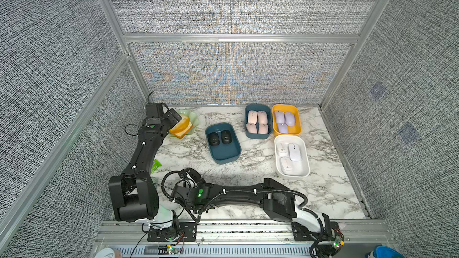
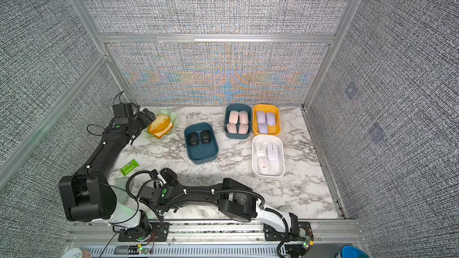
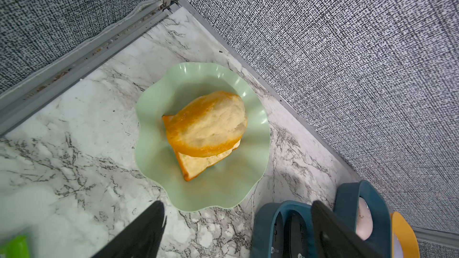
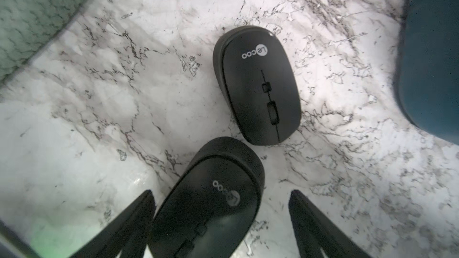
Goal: Place the mice by color into the storage box
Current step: Adjust the mouse at the center of the board.
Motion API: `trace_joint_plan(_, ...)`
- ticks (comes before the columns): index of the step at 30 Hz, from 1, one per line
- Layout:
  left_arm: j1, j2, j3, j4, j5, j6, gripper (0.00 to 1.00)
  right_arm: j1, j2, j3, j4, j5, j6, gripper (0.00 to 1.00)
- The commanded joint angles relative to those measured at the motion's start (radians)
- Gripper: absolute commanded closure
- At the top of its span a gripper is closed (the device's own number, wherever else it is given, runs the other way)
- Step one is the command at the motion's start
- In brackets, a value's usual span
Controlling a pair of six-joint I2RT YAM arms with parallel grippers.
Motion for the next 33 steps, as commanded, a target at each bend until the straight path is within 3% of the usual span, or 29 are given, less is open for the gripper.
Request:
trace_joint_plan(1,0.001,0.004,-0.001,0.016,0.002,0.004,0.07,0.0,0.03,0.027,-0.068,0.048,0.021,0.12)
trace_joint_plan(8,0.002,0.006,-0.002,0.017,0.006,0.004,0.07,0.001,0.009,-0.049,-0.12,0.081,0.046,0.12)
trace_joint_plan(15,0.001,0.015,-0.006,0.028,0.047,-0.006,0.07,-0.017,-0.22,-0.401,-0.017,0.07,0.022,0.12)
trace_joint_plan(19,0.001,0.018,-0.008,0.03,0.058,-0.01,0.07,-0.09,-0.279,-0.521,-0.006,0.082,0.017,0.12)
trace_joint_plan(25,0.001,0.013,-0.01,0.034,0.068,-0.013,0.07,-0.191,-0.294,-0.497,0.024,0.09,-0.011,0.12)
trace_joint_plan(33,0.0,0.016,-0.007,0.034,0.076,-0.014,0.07,-0.132,-0.237,-0.31,0.003,0.077,0.001,0.12)
